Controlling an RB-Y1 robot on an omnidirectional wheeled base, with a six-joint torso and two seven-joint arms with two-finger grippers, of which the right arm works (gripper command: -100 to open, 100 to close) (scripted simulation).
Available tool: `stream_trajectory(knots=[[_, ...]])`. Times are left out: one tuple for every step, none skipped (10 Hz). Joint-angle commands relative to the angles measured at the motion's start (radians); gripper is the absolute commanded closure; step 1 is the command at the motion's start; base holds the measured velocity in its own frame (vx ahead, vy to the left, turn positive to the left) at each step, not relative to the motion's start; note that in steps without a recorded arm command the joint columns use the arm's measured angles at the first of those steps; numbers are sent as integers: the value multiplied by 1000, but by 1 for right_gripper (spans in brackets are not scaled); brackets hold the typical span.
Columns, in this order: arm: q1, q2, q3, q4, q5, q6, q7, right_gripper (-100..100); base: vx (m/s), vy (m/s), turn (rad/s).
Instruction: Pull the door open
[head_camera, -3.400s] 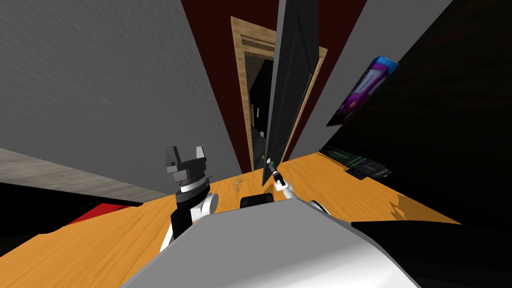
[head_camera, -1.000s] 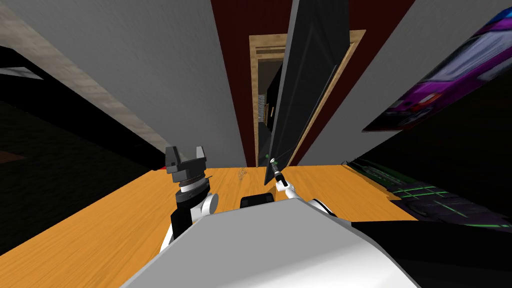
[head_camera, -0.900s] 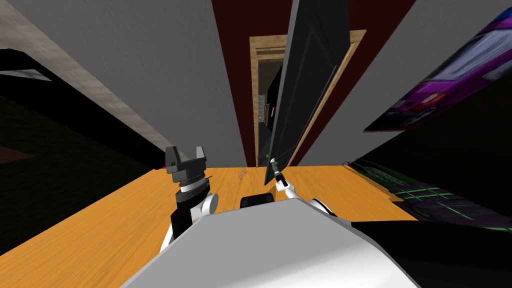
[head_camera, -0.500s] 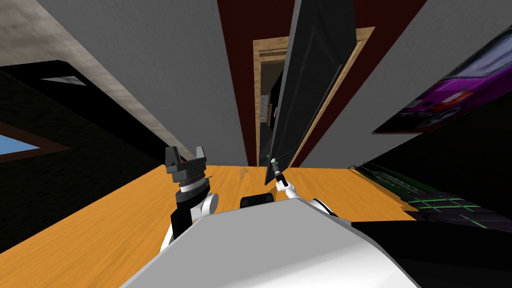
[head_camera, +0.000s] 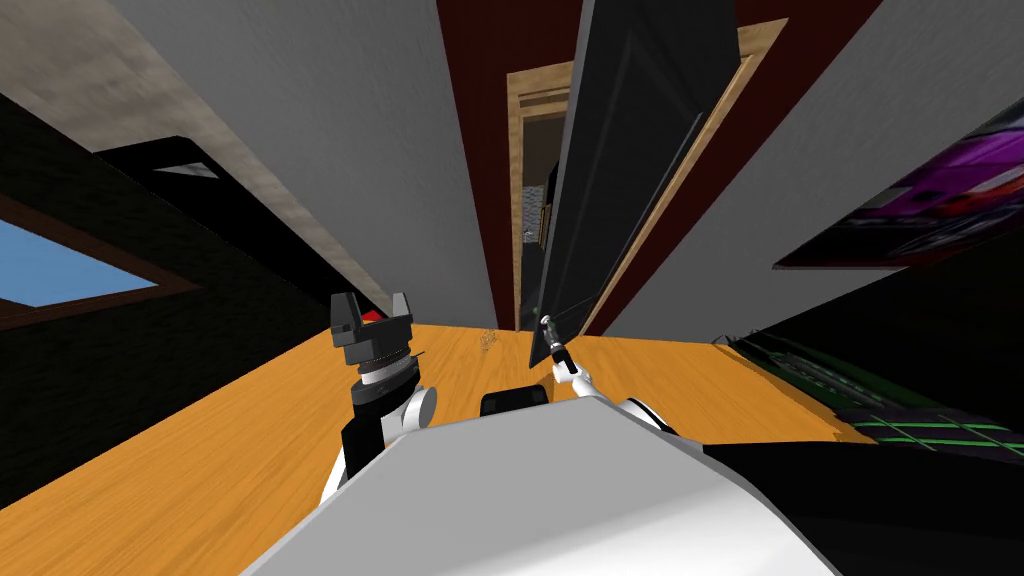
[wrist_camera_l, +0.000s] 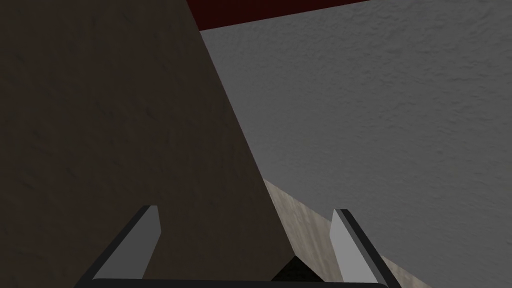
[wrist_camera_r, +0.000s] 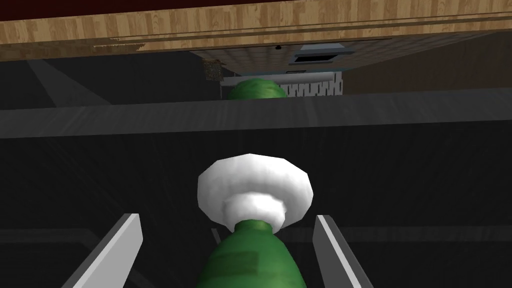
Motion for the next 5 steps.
stream_trajectory(knots=[[3, -6, 9, -1, -19, -9, -50, -100, -50, -75, 111], [6, -10, 16, -4, -33, -13, -78, -100, -74, -74, 156], [6, -10, 16, -4, -33, -13, -91, -100, -66, -51, 53], [8, -14, 23, -7, -48, -18, -126, -100, -50, -41, 98], [11, -18, 30, -9, -63, -23, -153, -100, -62, -60, 136]])
